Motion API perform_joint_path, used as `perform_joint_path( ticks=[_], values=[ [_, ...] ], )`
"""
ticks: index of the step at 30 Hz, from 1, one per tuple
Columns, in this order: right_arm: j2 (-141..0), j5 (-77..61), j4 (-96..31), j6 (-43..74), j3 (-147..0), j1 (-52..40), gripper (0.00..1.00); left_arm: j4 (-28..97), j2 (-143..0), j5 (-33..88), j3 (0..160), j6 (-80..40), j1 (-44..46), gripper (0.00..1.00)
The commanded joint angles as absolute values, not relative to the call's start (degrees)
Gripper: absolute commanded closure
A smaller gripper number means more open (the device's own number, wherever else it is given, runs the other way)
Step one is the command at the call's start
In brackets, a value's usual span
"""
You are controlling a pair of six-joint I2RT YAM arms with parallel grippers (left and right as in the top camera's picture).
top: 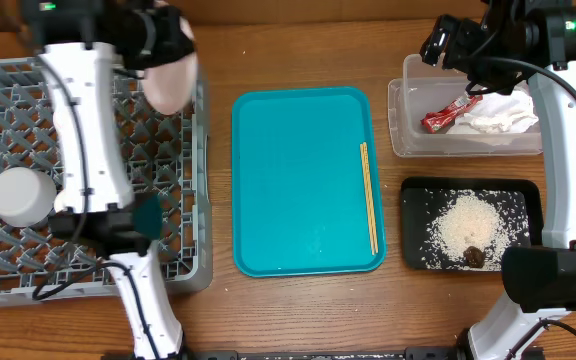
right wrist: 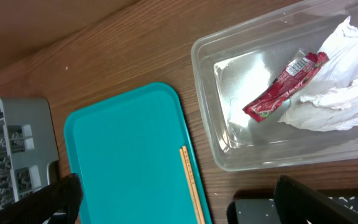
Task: Sort waste into correct bins and load items into the dishwasher
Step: 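Carry the white plate to the rack and stand it upright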
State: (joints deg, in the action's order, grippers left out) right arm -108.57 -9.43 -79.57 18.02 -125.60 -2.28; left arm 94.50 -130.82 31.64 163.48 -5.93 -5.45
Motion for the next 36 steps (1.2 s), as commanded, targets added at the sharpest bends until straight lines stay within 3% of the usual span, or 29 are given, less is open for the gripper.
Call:
perform_joint_path(
  ticks=[1, 7, 26, 36],
  values=[
    [-107.48, -9.02, -79.35, 18.41, -125.97, -2.13, 0.00, 93.32, -129.69, 50.87, 160.11, 1.15, -9.98, 0.96],
    [-107.48, -9.02, -79.37, 18.41, -125.97, -2.13, 0.00, 92.79, -129.69, 65.80, 153.64, 9.54, -13.65, 0.96],
    [-107.48, -9.02, -79.37, 18.41, -125.97, -2.13, 0.00, 93.62, -130.02, 57.25, 147.35, 12.71, -15.94, 0.96],
    [-107.48, -9.02, -79.37, 18.41, -125.97, -2.13, 0.00, 95.26, -130.06, 59.37, 142.12, 18.74, -15.73, 0.96]
  ],
)
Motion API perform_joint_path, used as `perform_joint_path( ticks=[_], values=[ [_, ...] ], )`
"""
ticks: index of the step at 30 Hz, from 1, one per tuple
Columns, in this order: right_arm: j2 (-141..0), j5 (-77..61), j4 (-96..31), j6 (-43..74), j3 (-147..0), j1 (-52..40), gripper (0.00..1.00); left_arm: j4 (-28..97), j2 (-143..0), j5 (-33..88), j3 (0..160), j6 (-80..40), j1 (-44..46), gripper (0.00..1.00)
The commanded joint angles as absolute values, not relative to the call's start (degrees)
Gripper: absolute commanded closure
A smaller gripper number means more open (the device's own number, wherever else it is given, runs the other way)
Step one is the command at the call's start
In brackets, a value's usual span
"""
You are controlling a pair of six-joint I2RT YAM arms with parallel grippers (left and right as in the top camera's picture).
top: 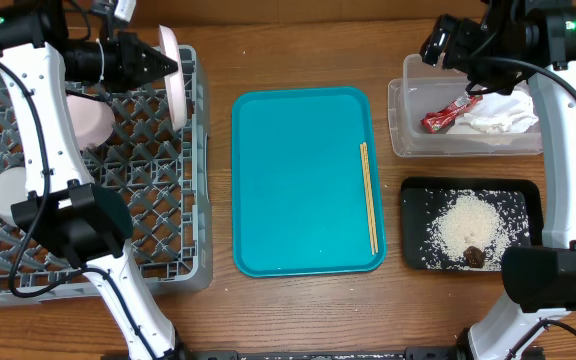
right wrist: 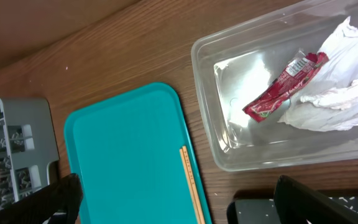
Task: Sort waste into correct bins and load items into the dishwasher
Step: 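Carry the white plate to the rack and stand it upright, then release the plate and move the left gripper to the chopsticks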
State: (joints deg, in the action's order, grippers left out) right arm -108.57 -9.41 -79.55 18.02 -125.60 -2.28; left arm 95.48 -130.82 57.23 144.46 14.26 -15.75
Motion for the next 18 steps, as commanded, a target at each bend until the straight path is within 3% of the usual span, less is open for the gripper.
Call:
perform_joint_path(
  ticks=[1, 11, 12, 14, 18],
  values=[
    [-107.48, -9.02, -79.37, 18.41, -125.97, -2.13, 0.00, 95.31, -130.06, 59.72, 141.60, 19.25, -15.73, 0.96],
    [-107.48, -9.02, -79.37, 18.41, -125.97, -2.13, 0.00, 95.31, -130.06, 59.68, 139.11, 21.23, -16.03, 0.95],
    [-107.48, -9.02, -79.37, 18.41, -125.97, -2.13, 0.00, 95.29, -130.06, 59.24, 139.11, 21.19, -16.12, 0.89],
    [-107.48, -9.02, -79.37, 18.41, -125.97, -2.13, 0.00, 95.04, -130.06, 55.75, 139.13, 20.45, -16.16, 0.55],
    [-107.48, -9.02, -79.37, 18.41, -125.97, -2.13, 0.00, 94.17, -130.06, 44.66, 139.15, 15.90, -16.51, 0.31]
  ],
)
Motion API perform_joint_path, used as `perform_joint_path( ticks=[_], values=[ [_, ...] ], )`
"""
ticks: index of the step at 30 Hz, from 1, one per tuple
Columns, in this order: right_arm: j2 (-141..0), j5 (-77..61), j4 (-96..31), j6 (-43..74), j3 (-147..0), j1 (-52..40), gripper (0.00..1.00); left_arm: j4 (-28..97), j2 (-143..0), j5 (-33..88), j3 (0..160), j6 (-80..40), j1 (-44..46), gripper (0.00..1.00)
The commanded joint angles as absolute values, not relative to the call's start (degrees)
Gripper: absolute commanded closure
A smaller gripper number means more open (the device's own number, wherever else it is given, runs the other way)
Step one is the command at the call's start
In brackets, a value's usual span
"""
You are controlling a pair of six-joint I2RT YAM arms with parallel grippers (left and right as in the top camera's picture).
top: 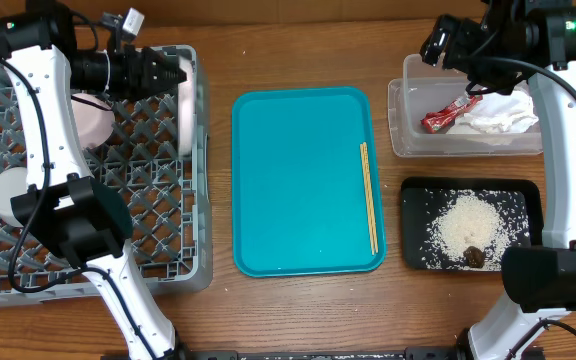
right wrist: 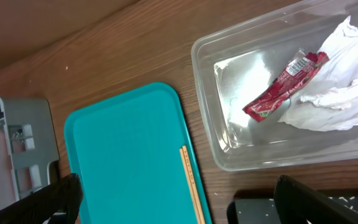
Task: Sort waste into correct bins and load items into the dishwasher
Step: 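Release the plate and move the left gripper to the chopsticks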
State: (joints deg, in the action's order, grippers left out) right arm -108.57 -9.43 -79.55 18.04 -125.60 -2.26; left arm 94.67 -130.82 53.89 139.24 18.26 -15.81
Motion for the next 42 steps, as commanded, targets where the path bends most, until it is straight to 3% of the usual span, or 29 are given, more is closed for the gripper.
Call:
perform_joint_path(
  ticks=[1, 12, 19, 29, 36, 42],
  values=[
    [-107.48, -9.02, -79.37, 18.41, -125.97, -2.13, 0.00, 94.13, -130.06, 42.63, 139.31, 14.83, -16.71, 0.27],
    [-107.48, -9.02, -79.37, 18.41, -125.97, -2.13, 0.00, 96.82, -128.95, 40.47, 155.28, 6.15, -20.67, 0.24],
    [-107.48, -9.02, -79.37, 18.41, -125.97, -2.13, 0.00, 96.82, -120.95, 40.49, 160.53, 0.75, -17.32, 0.25],
    [-107.48, -9.02, -79.37, 18.41, -125.97, -2.13, 0.00, 96.82, -115.48, 20.60, 156.90, -16.03, 10.37, 0.30],
    [-107.48, -9.02, -79.37, 18.41, -125.97, -2.13, 0.00, 95.92, -116.31, 8.16, 139.55, -30.06, 28.47, 0.28],
    [-107.48, -9.02, -79.37, 18.41, -125.97, -2.13, 0.00, 79.55, -116.71, 0.05, 119.74, -43.46, 41.89, 0.29]
  ],
)
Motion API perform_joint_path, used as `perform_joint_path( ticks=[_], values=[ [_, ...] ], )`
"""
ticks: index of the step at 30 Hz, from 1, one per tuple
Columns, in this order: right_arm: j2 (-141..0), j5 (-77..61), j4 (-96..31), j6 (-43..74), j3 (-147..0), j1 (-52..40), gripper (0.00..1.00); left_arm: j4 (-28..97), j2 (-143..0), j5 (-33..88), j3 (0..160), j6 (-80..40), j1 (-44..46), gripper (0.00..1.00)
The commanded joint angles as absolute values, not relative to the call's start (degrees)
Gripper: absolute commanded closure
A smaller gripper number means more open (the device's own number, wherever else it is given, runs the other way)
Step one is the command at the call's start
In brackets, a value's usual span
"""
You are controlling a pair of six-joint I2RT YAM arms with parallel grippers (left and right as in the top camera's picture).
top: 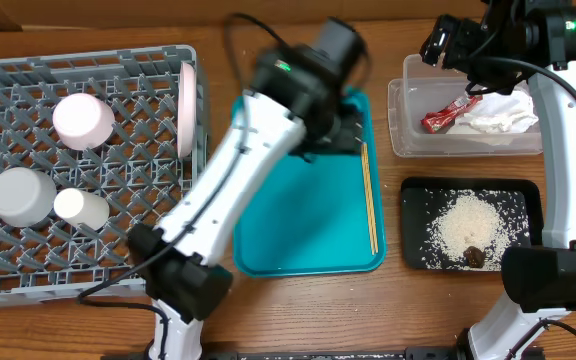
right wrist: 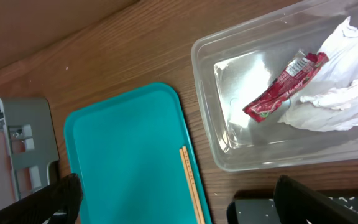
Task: Sort waste into correct bins and load items into the dishwasher
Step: 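Release the plate and move the left gripper to the chopsticks, then lower the left gripper and grasp one wooden chopstick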
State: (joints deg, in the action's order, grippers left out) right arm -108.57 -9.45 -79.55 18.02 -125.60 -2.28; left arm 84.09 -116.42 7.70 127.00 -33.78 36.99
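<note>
A pair of wooden chopsticks (top: 369,196) (right wrist: 191,184) lies along the right side of the teal tray (top: 288,220). A pink plate (top: 185,108) stands on edge at the right side of the grey dish rack (top: 98,250), free of any gripper. My left arm reaches over the tray's top, blurred, with its gripper (top: 340,125) just left of the chopsticks' far end; its jaws are not readable. High over the gap between tray and clear bin (top: 398,130), my right gripper (right wrist: 179,205) hangs open and empty.
The rack also holds a pink cup (top: 85,118), a white cup (top: 20,195) and a small white cup (top: 80,205). The clear bin contains a red wrapper (right wrist: 283,85) and a white napkin (right wrist: 347,87). A black tray (top: 418,195) holds rice and a brown scrap.
The pink plate, held by my left gripper at the rack's right side, now stands there alone. The left arm has moved from the rack to over the teal tray. The right arm has not moved.
My left gripper first held the pink plate over the rack's far edge. Then it held the plate on edge at the rack's top right, then lower among the tines. Now the plate stands released and the left arm is over the tray.
</note>
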Motion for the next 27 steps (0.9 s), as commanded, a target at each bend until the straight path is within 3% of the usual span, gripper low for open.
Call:
perform_joint_path(
  ticks=[1, 8, 20, 27],
  values=[
    [-107.48, -9.02, -79.37, 18.41, -125.97, -2.13, 0.00, 76.29, -116.71, -2.96, 116.49, -46.50, 43.77, 0.29],
    [-107.48, -9.02, -79.37, 18.41, -125.97, -2.13, 0.00, 61.54, -116.79, -12.91, 103.37, -54.92, 47.77, 0.32],
    [-107.48, -9.02, -79.37, 18.41, -125.97, -2.13, 0.00, 40.73, -116.90, -16.93, 88.36, -54.96, 47.66, 0.37],
    [-107.48, -9.02, -79.37, 18.41, -125.97, -2.13, 0.00, 34.54, -116.90, -18.74, 84.33, -53.69, 47.68, 0.41]
  ],
)
